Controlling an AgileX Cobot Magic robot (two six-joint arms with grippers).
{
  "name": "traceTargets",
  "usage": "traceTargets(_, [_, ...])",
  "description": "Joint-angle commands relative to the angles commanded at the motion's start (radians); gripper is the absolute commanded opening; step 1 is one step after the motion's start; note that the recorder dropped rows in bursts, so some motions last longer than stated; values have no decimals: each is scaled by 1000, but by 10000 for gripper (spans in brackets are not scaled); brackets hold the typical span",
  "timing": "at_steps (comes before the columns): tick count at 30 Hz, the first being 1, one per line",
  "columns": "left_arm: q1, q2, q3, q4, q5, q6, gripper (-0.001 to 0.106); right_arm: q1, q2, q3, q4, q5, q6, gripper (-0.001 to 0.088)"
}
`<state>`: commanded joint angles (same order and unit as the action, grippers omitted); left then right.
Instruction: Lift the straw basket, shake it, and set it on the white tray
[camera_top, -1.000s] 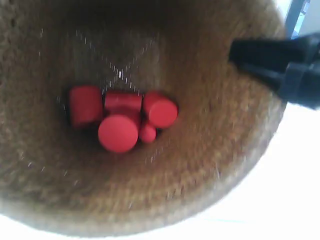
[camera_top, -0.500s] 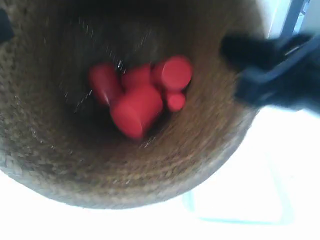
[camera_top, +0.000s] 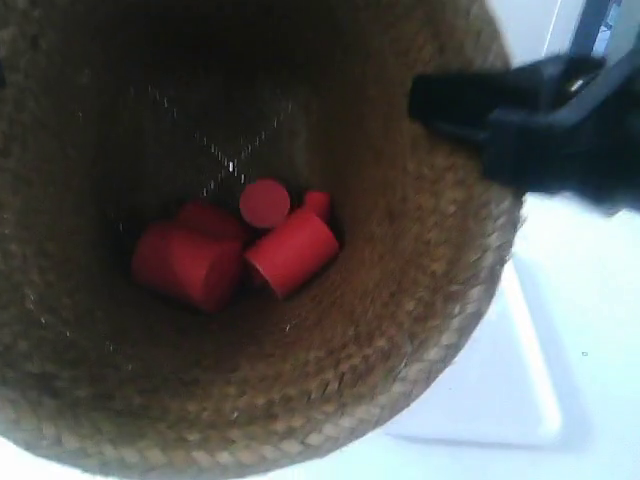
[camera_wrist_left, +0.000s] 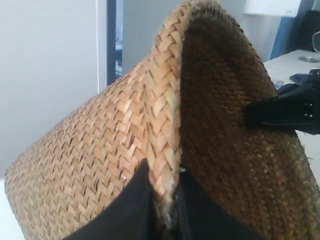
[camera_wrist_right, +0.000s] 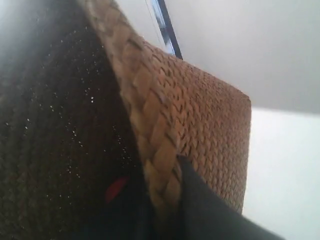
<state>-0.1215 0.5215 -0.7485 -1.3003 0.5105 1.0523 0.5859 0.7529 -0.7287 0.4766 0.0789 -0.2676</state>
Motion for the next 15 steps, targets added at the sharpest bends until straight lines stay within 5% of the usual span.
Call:
traceTargets(3, [0, 64, 79, -26, -88, -19, 0, 0, 137, 74, 3, -115, 9, 0])
traceTargets(7, [0, 6, -69, -25, 24, 22, 0, 20, 37, -52, 25, 65, 36, 0])
traceTargets(9, [0, -11, -102, 34, 12, 20, 0, 23, -4, -67, 7, 53, 34, 0])
traceTargets(13, [2, 90, 29, 42, -45, -7, 0, 16, 120, 45, -50, -134, 31, 0])
traceTargets(15, [2, 92, 4, 8, -10, -19, 0, 16, 123, 4, -10, -95, 69, 0])
